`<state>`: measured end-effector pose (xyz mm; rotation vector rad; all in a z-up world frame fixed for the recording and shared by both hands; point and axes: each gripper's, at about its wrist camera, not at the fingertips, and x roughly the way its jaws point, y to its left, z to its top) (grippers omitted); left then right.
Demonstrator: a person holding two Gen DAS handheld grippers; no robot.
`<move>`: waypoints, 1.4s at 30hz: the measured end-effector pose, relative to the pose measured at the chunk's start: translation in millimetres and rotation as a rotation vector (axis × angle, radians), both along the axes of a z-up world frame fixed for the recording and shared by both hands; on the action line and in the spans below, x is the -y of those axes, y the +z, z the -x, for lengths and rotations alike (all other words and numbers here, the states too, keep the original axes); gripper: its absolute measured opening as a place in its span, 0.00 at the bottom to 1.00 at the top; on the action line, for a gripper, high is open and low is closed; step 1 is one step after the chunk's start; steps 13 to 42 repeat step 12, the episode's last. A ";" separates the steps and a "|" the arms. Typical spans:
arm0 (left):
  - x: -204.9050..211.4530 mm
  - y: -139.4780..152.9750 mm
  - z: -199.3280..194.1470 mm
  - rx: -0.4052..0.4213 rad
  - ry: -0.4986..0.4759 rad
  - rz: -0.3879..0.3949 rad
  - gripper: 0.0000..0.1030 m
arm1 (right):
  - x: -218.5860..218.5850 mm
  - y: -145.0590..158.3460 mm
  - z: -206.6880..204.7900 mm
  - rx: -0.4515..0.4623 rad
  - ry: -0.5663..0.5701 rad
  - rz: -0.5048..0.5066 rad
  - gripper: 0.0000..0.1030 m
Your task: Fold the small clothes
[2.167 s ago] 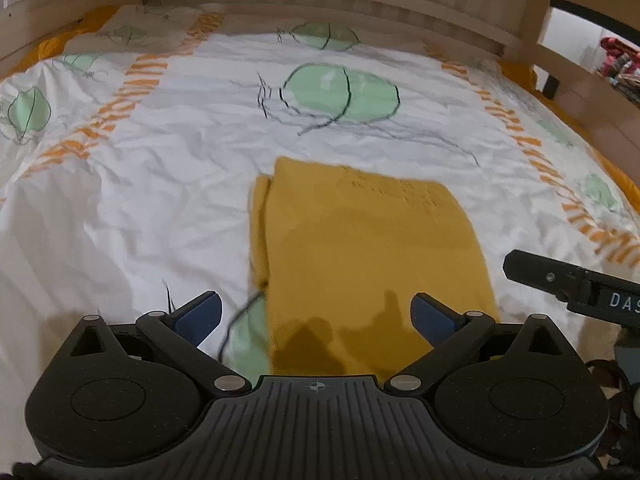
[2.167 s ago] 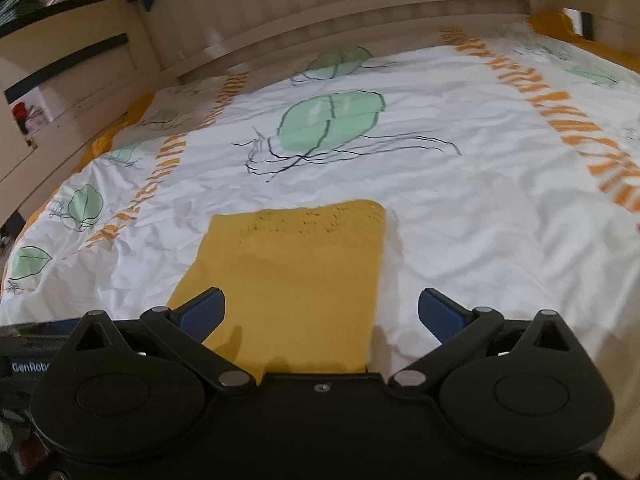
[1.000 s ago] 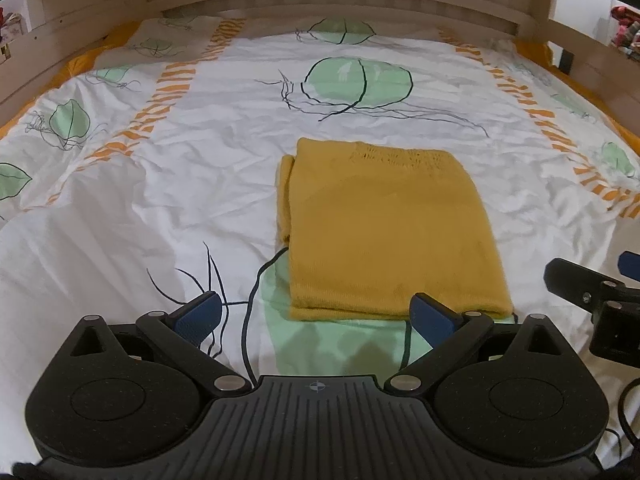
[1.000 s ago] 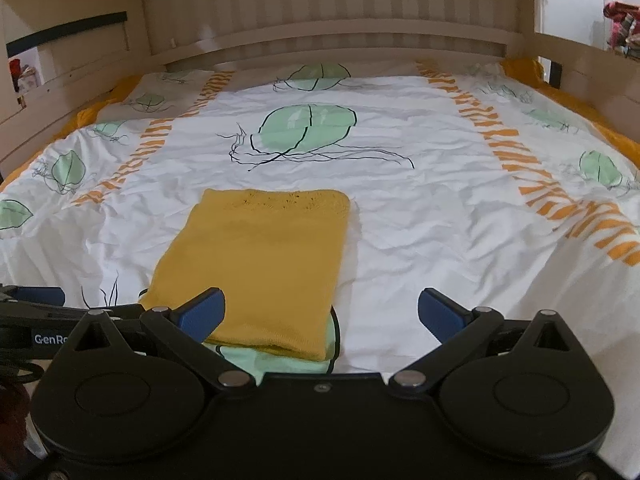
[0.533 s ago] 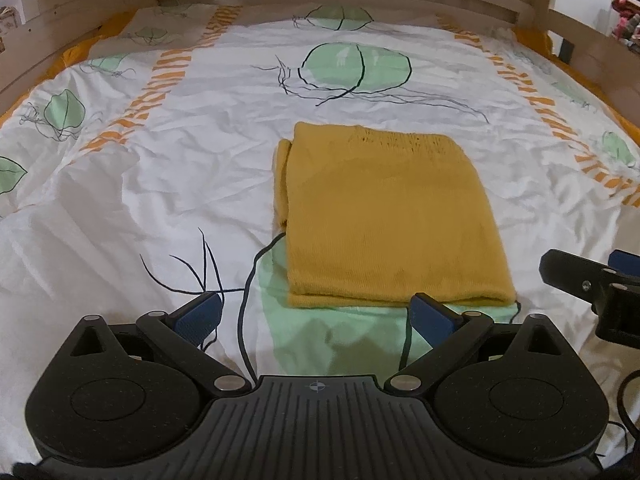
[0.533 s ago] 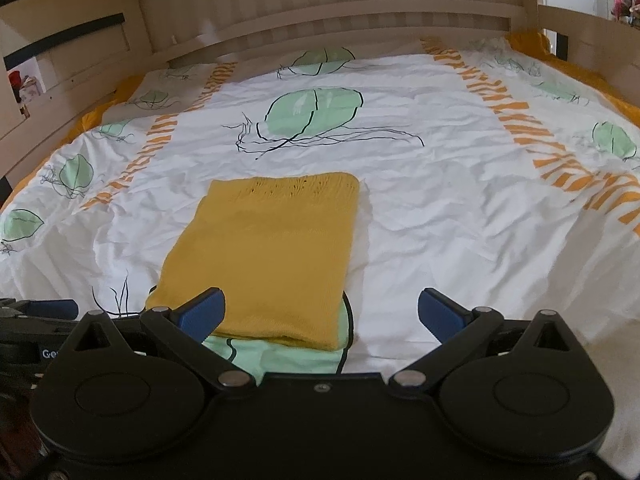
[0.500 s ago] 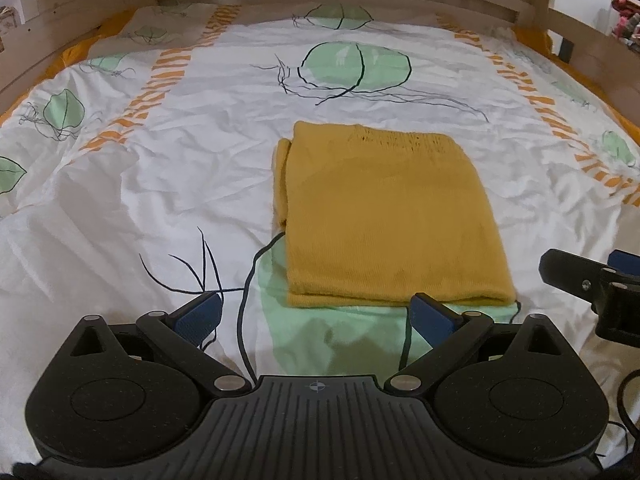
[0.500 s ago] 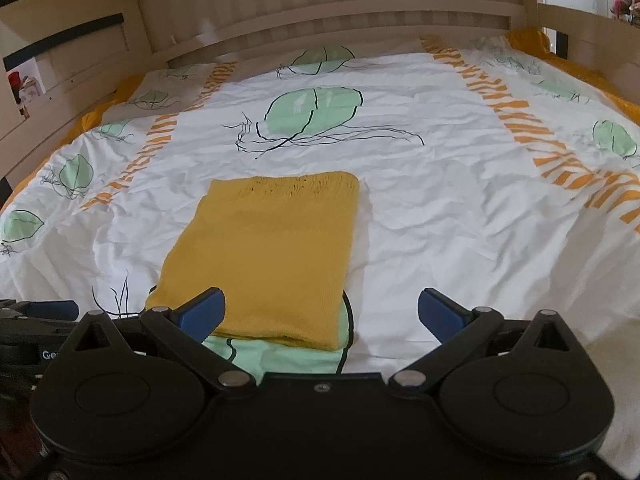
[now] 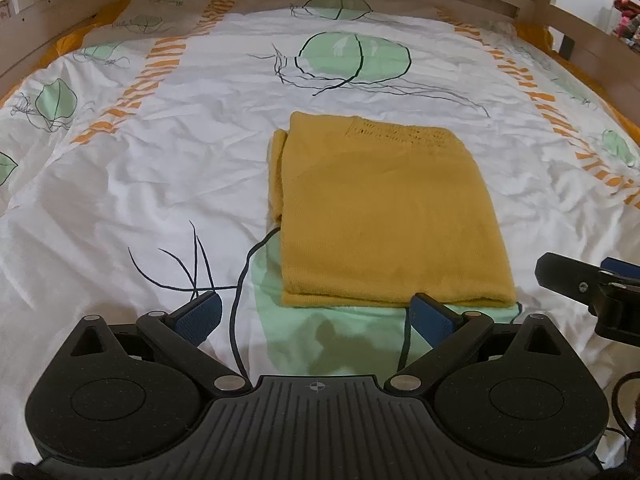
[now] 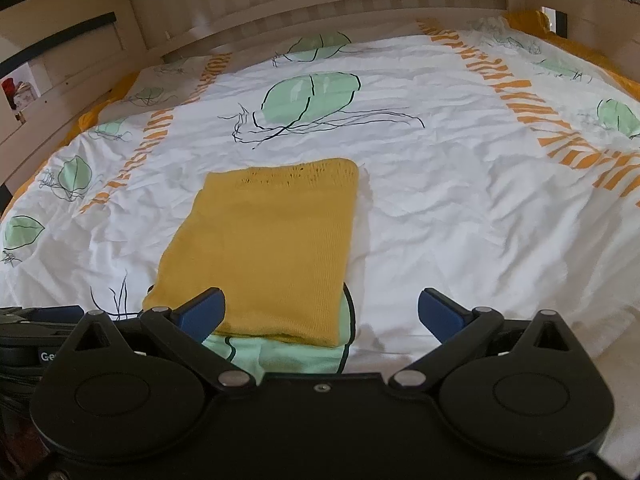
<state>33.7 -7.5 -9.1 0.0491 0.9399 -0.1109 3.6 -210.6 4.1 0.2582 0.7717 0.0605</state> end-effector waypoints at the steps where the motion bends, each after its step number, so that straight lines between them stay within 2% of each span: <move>1: -0.1 -0.2 -0.6 -0.002 0.001 0.001 0.98 | 0.1 -0.4 -0.9 -0.003 0.001 -0.001 0.99; 12: -0.5 -6.0 -7.9 -0.018 -0.003 0.006 0.98 | -3.1 -6.3 -10.8 -0.031 0.010 -0.013 0.99; 42: -0.5 -6.0 -7.9 -0.018 -0.003 0.006 0.98 | -3.1 -6.3 -10.8 -0.031 0.010 -0.013 0.99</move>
